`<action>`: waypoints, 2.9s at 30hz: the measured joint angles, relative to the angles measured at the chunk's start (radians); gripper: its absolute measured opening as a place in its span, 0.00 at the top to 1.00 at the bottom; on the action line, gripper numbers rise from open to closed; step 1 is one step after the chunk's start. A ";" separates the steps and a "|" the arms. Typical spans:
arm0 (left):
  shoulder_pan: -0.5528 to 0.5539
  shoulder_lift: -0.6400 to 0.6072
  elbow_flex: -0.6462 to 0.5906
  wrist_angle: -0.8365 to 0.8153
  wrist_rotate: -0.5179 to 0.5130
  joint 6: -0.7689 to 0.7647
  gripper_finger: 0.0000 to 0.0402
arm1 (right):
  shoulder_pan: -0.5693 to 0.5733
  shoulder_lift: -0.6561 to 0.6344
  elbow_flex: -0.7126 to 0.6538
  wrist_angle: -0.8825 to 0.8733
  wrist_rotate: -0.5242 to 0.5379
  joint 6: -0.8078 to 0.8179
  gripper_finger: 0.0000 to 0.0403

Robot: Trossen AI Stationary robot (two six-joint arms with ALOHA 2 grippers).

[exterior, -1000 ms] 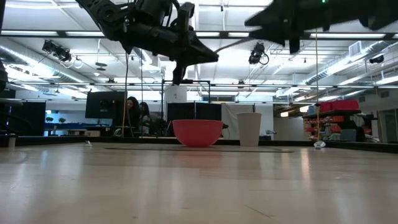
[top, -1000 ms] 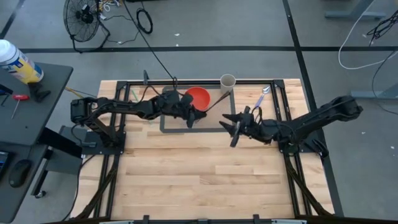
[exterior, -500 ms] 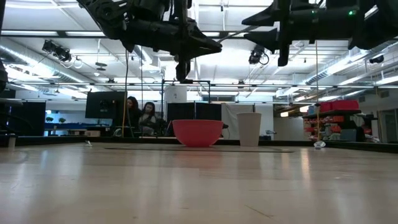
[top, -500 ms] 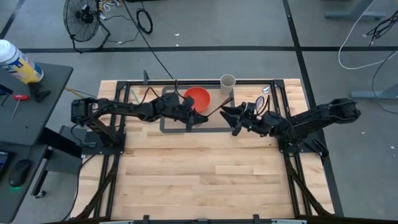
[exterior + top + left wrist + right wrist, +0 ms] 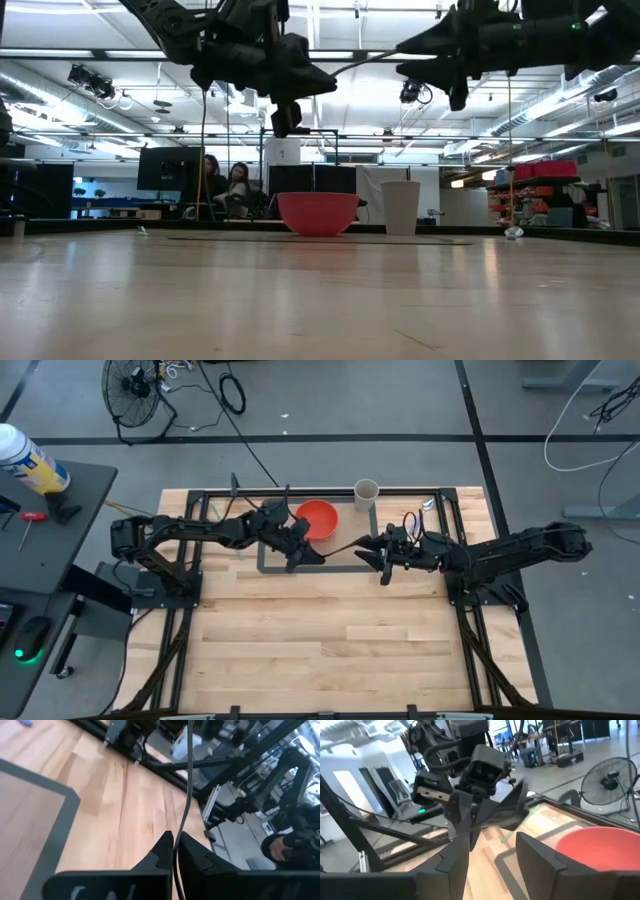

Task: Pick & Place Utensil
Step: Put the black fork in the orange bowl on the transparent mat

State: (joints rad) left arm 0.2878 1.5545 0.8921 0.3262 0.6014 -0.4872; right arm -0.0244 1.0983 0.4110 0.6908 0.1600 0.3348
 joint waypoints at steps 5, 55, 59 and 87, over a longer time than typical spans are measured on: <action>-0.015 0.000 0.000 0.003 -0.030 0.032 0.97 | -0.012 -0.014 0.001 -0.035 -0.015 0.038 0.59; 0.076 -0.079 0.002 -0.173 -0.226 0.245 0.35 | -0.015 0.030 0.055 -0.050 0.158 0.231 1.00; 0.083 -0.155 0.000 -0.311 -0.498 0.298 0.32 | -0.016 0.093 0.055 -0.032 0.282 0.355 1.00; -0.058 -0.031 -0.068 -0.659 -1.465 0.086 0.39 | -0.199 0.549 0.360 -0.197 0.423 0.713 1.00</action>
State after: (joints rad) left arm 0.2301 1.5234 0.8236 -0.3328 -0.8633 -0.4016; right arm -0.2237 1.6475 0.7712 0.4937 0.5828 1.0478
